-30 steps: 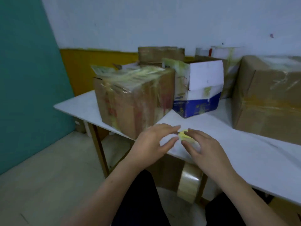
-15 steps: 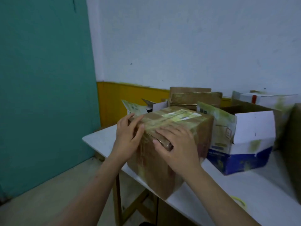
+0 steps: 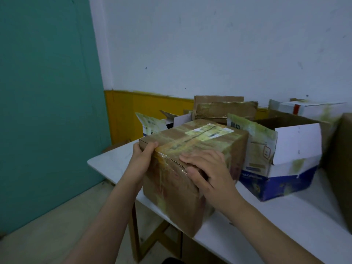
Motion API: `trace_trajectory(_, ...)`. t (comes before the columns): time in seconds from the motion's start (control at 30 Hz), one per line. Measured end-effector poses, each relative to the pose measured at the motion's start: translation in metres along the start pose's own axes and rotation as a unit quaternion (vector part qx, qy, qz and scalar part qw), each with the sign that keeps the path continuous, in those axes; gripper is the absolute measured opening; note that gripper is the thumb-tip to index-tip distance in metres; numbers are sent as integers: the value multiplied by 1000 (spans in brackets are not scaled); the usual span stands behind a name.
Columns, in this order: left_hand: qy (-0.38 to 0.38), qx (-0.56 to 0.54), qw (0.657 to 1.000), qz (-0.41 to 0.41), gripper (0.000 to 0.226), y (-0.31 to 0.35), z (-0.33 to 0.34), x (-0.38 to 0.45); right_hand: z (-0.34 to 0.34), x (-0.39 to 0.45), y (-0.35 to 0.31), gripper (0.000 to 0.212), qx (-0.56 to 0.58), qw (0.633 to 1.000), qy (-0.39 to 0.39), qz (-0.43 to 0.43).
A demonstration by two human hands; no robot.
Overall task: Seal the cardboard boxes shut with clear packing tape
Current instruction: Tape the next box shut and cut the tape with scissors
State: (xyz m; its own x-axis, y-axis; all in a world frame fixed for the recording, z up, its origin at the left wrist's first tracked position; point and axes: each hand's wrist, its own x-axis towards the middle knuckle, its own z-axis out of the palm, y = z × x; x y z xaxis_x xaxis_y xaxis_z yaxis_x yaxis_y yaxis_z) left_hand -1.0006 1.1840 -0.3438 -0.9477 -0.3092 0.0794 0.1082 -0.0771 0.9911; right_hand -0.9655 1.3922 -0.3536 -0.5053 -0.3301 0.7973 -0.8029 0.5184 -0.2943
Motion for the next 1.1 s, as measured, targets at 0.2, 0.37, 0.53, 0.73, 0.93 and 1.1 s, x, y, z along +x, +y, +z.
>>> trace_trajectory(0.2, 63, 8, 998, 9, 48, -4, -15, -35, -5, -21, -17, 57, 72, 980, 70, 170)
trace_trajectory(0.37, 91, -55, 994, 36, 39, -12, -25, -60, 8, -18, -32, 125, 358, 826, 14, 435)
trace_trajectory(0.53, 90, -67, 991, 79, 39, -9, -20, -74, 13, -14, -46, 119, 308, 858, 34, 409)
trace_trajectory(0.73, 63, -49, 986, 148, 54, 1, -15, -95, -1, -23, -44, 98, 374, 829, 58, 412)
trace_trajectory(0.93, 24, 170, 931, 322, 67, 32, -1, -109, -34, -29, -30, 39, 597, 640, 162, 456)
trace_trajectory(1.1, -52, 280, 898, 335, 64, 40, -5, -98, -35, -37, -19, 35, 633, 573, 172, 491)
